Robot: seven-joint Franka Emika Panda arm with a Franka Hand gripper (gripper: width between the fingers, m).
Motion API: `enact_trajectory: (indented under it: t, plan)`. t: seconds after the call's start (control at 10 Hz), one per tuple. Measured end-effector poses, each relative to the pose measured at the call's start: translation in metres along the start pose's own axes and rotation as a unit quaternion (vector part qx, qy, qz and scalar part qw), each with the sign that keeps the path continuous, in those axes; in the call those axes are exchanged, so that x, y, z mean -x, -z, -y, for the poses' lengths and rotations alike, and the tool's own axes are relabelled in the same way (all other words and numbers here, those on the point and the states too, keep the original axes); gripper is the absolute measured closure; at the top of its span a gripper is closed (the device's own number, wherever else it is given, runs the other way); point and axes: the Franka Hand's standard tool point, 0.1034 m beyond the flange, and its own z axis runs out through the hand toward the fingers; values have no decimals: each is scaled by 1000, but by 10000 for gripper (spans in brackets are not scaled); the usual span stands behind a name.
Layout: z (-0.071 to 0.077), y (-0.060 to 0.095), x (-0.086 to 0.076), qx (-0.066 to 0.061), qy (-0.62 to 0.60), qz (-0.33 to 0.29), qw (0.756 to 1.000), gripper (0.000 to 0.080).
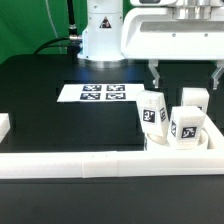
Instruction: Assemble stool
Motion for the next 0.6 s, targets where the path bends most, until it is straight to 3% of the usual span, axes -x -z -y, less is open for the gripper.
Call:
enact_trajectory:
  t: [0.6]
  plan:
    - [9, -7, 4, -4, 3, -5, 1000, 150]
